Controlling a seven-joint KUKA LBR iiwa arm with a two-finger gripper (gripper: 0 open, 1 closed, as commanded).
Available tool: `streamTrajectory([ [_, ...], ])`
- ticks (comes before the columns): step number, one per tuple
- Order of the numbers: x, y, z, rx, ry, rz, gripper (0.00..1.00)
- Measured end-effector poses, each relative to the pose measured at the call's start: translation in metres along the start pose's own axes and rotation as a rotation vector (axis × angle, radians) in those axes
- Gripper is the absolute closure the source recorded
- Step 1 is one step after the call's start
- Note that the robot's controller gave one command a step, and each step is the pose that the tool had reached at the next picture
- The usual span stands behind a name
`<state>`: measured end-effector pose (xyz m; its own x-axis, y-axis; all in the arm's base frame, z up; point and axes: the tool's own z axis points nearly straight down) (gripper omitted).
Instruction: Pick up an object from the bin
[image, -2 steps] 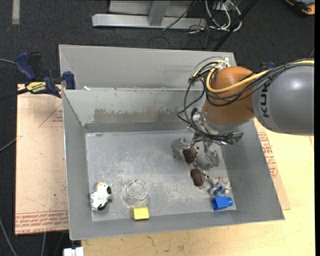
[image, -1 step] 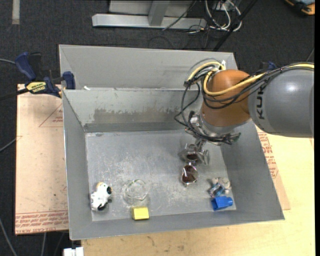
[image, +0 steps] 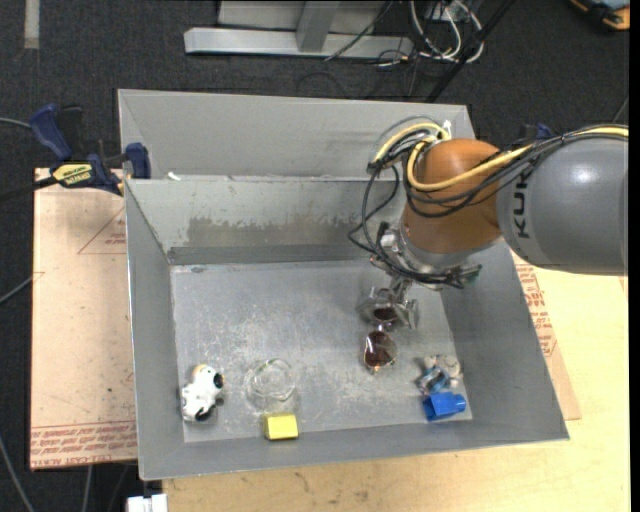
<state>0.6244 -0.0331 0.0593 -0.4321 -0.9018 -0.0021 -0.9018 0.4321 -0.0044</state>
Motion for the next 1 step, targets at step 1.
streamTrajectory([
  [1, 0.0001, 0.0017, -0.005, -0.005, 0.001, -0.004, 1.0],
])
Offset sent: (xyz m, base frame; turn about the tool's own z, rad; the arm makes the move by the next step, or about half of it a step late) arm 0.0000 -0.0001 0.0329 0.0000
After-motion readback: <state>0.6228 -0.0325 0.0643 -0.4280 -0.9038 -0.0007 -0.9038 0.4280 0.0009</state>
